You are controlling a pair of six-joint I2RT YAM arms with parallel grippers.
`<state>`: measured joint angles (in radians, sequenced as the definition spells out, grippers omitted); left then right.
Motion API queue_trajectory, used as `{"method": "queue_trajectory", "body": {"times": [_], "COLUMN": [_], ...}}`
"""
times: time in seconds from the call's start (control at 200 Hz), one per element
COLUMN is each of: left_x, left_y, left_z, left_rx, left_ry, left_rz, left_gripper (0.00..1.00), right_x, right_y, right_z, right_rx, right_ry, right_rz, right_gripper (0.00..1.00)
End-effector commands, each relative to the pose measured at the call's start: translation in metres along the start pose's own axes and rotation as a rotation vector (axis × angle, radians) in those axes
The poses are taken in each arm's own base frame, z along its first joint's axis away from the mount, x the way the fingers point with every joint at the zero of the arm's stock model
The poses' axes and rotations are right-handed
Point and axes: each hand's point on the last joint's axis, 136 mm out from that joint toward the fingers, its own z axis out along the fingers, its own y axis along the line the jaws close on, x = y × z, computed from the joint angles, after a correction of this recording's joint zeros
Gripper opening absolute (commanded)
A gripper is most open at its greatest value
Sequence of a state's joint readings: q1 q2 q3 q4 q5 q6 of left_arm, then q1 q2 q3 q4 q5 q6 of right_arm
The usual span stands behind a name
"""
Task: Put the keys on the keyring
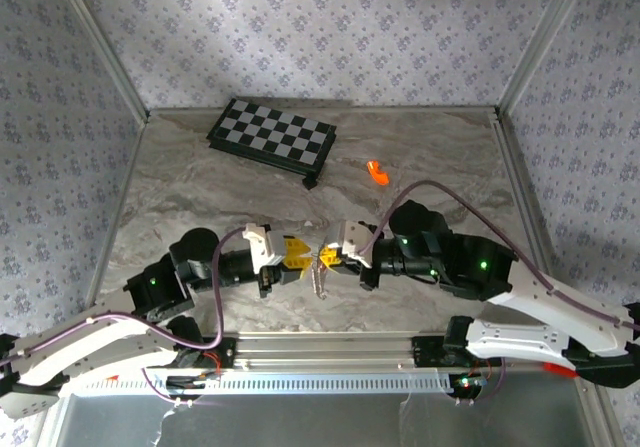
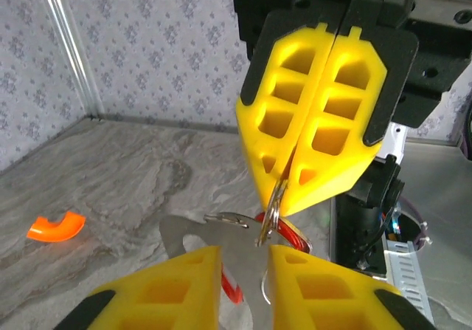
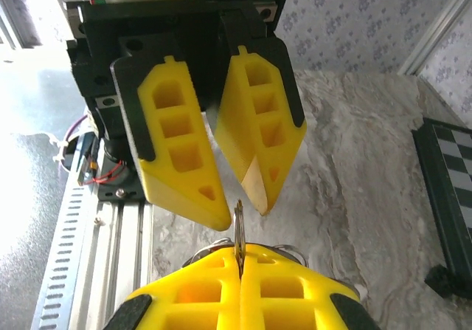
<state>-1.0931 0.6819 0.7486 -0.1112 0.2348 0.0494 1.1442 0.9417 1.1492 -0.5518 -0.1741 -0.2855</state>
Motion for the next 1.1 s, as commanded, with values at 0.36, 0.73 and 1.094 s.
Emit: {"method": "queue_trajectory", "body": {"times": [0.36,0.73,1.094], "left_x": [-0.002,-0.009,-0.004], "left_y": [-0.013,-0.017,-0.015], "left_z": [0.005,0.012,0.021], "left_rx": [0.077,0.11,0.114], "left_ry": [0.024,0.0,0.019], "left_rz": [0.033,0.037,0.04], "left_gripper": [0.28,0.23,0.12], "right_x": [0.006,0.012,0.013], "right_y": [0.003,0.007,0.01], "right_z": [-0.006,-0.001,0.003], "right_rx": [-0.036,-0.064,-0.082], "right_ry": [0.134,0.171,0.18], "right_rz": [-0.063,-0.07,-0.068], "right_gripper": [0.0,0.0,0.0]}}
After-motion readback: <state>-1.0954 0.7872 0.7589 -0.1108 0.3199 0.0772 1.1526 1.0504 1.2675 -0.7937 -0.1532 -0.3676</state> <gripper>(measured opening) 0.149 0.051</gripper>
